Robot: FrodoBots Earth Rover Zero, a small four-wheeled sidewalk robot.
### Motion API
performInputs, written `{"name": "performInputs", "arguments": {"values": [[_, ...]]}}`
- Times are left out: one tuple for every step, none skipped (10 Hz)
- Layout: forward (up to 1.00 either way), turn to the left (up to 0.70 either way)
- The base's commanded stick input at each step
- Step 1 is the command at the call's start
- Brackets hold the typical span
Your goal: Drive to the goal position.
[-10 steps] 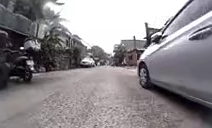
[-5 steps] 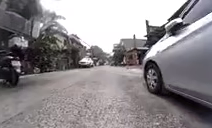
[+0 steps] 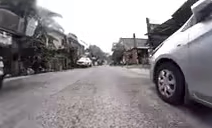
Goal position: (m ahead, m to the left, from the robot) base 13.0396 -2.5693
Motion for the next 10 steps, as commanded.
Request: {"name": "performInputs", "arguments": {"values": [[1.00, -0.27], [1.00, -0.20], [1.00, 0.00], [1.00, -0.06], [1.00, -0.19], [1.00, 0.00], [1.00, 0.00], [1.00, 0.00], [1.00, 0.00], [1.00, 0.00]]}}
